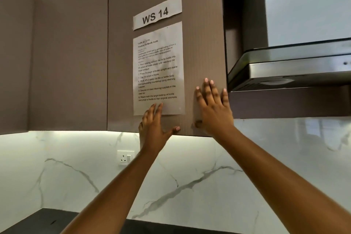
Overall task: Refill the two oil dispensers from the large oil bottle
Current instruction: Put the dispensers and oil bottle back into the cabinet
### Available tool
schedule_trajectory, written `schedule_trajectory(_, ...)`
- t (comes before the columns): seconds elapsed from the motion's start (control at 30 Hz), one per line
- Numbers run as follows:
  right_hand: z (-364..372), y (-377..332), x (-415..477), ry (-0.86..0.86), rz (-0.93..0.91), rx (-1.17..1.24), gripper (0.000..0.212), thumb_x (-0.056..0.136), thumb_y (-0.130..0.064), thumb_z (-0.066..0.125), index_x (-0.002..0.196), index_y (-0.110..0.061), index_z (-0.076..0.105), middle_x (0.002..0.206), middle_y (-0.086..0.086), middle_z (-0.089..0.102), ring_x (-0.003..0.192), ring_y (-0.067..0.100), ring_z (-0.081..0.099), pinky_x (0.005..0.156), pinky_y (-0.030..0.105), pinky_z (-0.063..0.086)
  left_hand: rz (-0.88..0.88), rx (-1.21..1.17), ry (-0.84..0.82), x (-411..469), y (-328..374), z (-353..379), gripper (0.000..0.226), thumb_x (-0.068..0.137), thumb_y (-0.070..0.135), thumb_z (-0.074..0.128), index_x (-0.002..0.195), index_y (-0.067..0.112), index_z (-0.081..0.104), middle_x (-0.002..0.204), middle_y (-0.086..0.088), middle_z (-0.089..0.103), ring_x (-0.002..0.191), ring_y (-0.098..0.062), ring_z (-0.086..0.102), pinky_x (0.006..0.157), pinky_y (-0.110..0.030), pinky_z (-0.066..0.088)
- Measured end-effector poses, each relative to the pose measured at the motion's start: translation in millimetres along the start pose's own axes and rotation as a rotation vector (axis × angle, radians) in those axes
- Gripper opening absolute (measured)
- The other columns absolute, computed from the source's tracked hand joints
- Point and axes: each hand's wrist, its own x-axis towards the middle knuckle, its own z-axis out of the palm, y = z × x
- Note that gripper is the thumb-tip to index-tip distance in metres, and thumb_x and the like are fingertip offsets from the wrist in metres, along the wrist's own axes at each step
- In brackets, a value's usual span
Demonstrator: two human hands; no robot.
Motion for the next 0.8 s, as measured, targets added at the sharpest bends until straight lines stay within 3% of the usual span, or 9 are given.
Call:
schedule_trajectory(0.17, 32, 2, 11, -0.029, 0.068, 0.03, 0.12, 0.075, -0.067, 0.058, 0.145, -0.015, -0.024, 0.15, 0.014, -0.033, 0.133, 0.028, -0.035, 0.106, 0.051, -0.019, 0.012, 0.143, -0.106, 20, -26, 20, 0.108, 0.065, 0.086, 0.036, 0.153, 0.031, 0.007, 0.162, -0.002, 0.009, 0.147, -0.03, 0.01, 0.112, -0.055, 0.023)
schedule_trajectory(0.37, 69, 2, 24, -0.054, 0.134, 0.131, 0.121, 0.074, -0.065, 0.06, 0.143, -0.015, -0.027, 0.151, 0.01, -0.032, 0.136, 0.026, -0.033, 0.11, 0.053, -0.014, 0.072, 0.157, -0.114, 37, -38, 50, 0.112, 0.062, 0.091, 0.027, 0.153, 0.032, -0.003, 0.163, -0.005, -0.001, 0.149, -0.032, 0.002, 0.113, -0.061, 0.013)
schedule_trajectory(0.6, 100, -7, 42, -0.115, 0.217, 0.22, 0.13, 0.067, -0.069, 0.063, 0.143, -0.014, -0.027, 0.15, 0.011, -0.034, 0.135, 0.028, -0.034, 0.106, 0.058, -0.014, 0.218, 0.162, -0.064, 52, -48, 76, 0.106, 0.069, 0.089, 0.028, 0.153, 0.032, 0.0, 0.162, -0.006, -0.004, 0.149, -0.033, -0.003, 0.113, -0.062, 0.004)
schedule_trajectory(0.8, 118, -8, 50, -0.084, 0.235, 0.251, 0.133, 0.062, -0.077, 0.059, 0.142, -0.016, -0.028, 0.15, 0.009, -0.034, 0.136, 0.028, -0.034, 0.102, 0.057, -0.019, 0.304, 0.164, -0.005, 63, -60, 91, 0.104, 0.07, 0.09, 0.028, 0.153, 0.031, 0.008, 0.162, -0.006, 0.007, 0.149, -0.032, 0.006, 0.113, -0.063, 0.011)
